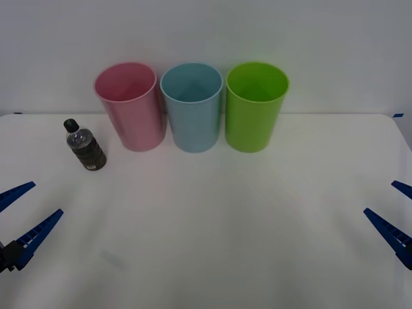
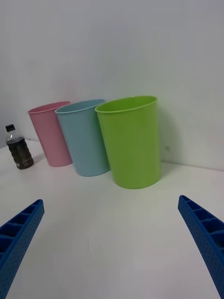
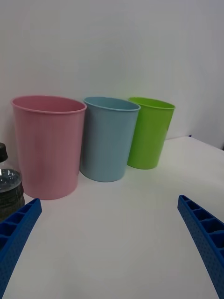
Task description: Grasp the object on the table and drop it into the matching bin: aluminum can to the light blue bin, PET bottle to the pink bin.
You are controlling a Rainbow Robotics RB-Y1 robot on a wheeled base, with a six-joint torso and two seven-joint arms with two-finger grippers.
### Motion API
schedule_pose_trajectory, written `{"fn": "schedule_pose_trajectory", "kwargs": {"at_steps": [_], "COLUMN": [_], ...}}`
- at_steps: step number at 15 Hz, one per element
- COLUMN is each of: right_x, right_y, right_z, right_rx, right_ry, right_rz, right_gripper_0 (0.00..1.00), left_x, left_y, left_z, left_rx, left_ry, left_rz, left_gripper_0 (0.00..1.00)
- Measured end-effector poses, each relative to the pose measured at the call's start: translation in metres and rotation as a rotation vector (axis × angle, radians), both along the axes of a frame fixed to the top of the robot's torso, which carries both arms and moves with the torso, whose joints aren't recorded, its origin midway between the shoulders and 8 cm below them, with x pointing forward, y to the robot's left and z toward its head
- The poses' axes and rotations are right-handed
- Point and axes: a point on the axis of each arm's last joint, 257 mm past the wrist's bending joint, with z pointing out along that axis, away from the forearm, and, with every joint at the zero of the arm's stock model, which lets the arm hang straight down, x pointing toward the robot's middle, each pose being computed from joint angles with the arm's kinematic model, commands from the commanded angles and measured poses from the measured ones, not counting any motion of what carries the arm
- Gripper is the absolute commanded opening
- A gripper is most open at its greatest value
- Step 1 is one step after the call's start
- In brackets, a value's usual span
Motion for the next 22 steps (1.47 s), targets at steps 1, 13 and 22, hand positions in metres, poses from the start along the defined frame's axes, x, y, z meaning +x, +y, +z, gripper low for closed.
{"fn": "schedule_pose_trajectory", "kwargs": {"at_steps": [1, 13, 22], "right_x": [0.0, 0.0, 0.0], "right_y": [0.0, 0.0, 0.0], "right_z": [0.0, 0.0, 0.0], "right_rx": [0.0, 0.0, 0.0], "right_ry": [0.0, 0.0, 0.0], "right_rz": [0.0, 0.0, 0.0], "right_gripper_0": [1.0, 1.0, 1.0], "left_x": [0.0, 0.0, 0.033], "left_y": [0.0, -0.005, 0.035], "left_z": [0.0, -0.011, -0.047], "left_rx": [0.0, -0.042, 0.047], "left_ry": [0.0, 0.016, 0.057], "left_rz": [0.0, 0.031, 0.291], "left_gripper_0": [1.0, 1.0, 1.0]}}
